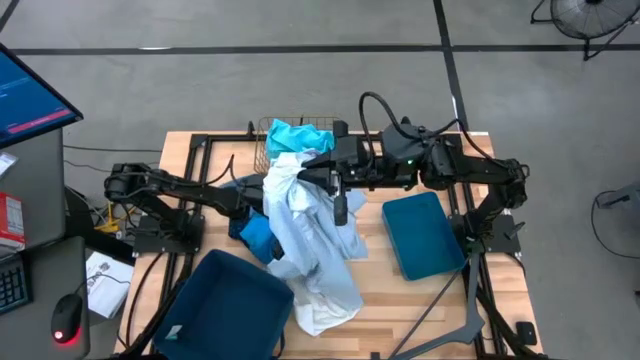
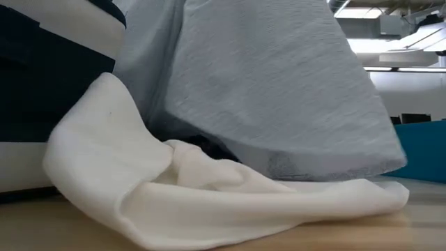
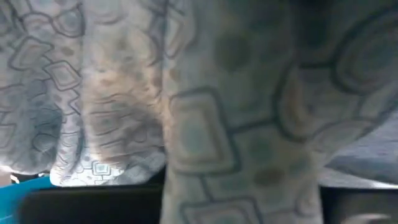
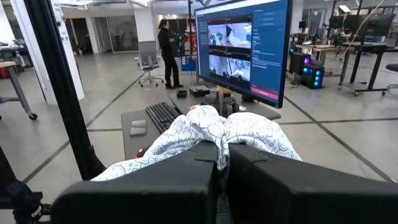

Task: Pick & Place Cloths
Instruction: Put the white patterned shirt into the dark blue laundry organizer

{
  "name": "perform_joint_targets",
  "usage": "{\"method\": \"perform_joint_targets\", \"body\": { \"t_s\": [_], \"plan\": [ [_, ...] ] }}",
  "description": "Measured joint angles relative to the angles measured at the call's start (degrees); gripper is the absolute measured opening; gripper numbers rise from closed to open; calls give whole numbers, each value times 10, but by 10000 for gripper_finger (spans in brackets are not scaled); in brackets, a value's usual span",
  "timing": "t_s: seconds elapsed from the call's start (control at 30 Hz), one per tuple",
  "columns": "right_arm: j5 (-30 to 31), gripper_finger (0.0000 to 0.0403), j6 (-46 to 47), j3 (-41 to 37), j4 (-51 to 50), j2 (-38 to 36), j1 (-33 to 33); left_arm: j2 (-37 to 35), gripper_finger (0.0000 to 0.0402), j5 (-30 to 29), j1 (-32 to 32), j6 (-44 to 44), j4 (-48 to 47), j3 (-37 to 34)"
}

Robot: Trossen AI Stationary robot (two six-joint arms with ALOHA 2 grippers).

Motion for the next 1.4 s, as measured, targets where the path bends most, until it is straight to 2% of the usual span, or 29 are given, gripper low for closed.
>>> {"method": "perform_joint_targets", "body": {
  "t_s": [0.03,0.07,0.2,0.37,0.53,0.67,0.83,0.97,1.07,1.2,1.4],
  "plan": [
    [0,4,0,5,-3,0,0,-2,33,0,0,-9,-1,1],
    [0,4,0,10,-2,0,0,-7,20,0,2,-21,-1,2],
    [0,7,0,40,-3,0,0,-59,6,0,3,-60,-7,2],
    [0,14,-21,102,-7,-2,12,-186,3,0,3,-61,-49,2],
    [0,13,-30,121,9,-2,33,-317,2,-14,-9,-66,-146,2],
    [0,13,-27,120,11,5,46,-403,2,-24,-28,-114,-208,2],
    [0,14,4,120,18,48,60,-473,1,-18,-67,-221,-296,2],
    [-7,14,6,120,18,98,68,-508,1,-19,-117,-268,-404,2],
    [-47,16,6,120,13,136,64,-524,1,-30,-150,-274,-511,2],
    [-129,17,19,119,5,177,41,-523,1,-60,-187,-281,-663,2],
    [-251,18,87,120,1,223,-7,-477,1,-127,-220,-249,-839,2]
  ]
}}
